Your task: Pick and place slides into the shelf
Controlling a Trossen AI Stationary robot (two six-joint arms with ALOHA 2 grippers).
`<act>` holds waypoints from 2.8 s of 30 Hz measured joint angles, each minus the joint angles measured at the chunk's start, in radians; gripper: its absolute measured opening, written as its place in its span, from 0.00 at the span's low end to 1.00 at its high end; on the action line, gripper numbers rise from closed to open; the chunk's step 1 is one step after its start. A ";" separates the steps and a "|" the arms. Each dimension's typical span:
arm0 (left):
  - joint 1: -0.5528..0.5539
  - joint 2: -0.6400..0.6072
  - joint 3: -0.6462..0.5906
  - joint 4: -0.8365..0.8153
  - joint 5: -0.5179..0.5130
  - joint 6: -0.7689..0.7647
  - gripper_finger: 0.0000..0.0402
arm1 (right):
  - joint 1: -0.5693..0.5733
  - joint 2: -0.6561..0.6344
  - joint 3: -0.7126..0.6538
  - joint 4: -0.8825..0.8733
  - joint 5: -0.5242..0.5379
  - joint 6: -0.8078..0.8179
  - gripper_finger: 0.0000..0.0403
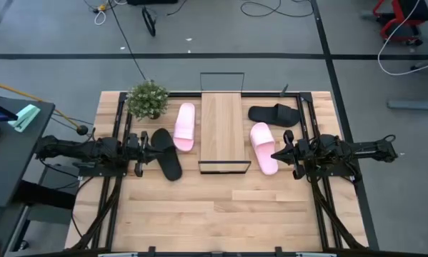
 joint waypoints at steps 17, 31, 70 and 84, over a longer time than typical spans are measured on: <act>0.000 0.000 0.000 0.000 0.000 0.000 0.09 | 0.000 0.000 0.000 0.000 0.000 0.000 0.03; 0.000 0.000 0.000 0.000 0.000 0.000 0.07 | 0.000 0.000 0.000 0.000 0.000 0.000 0.03; 0.000 0.000 0.000 0.000 0.000 0.000 0.08 | 0.000 0.000 0.000 0.000 0.000 0.000 0.03; 0.000 0.000 0.000 0.002 -0.049 0.000 0.08 | 0.000 0.000 0.000 0.000 0.000 0.000 0.03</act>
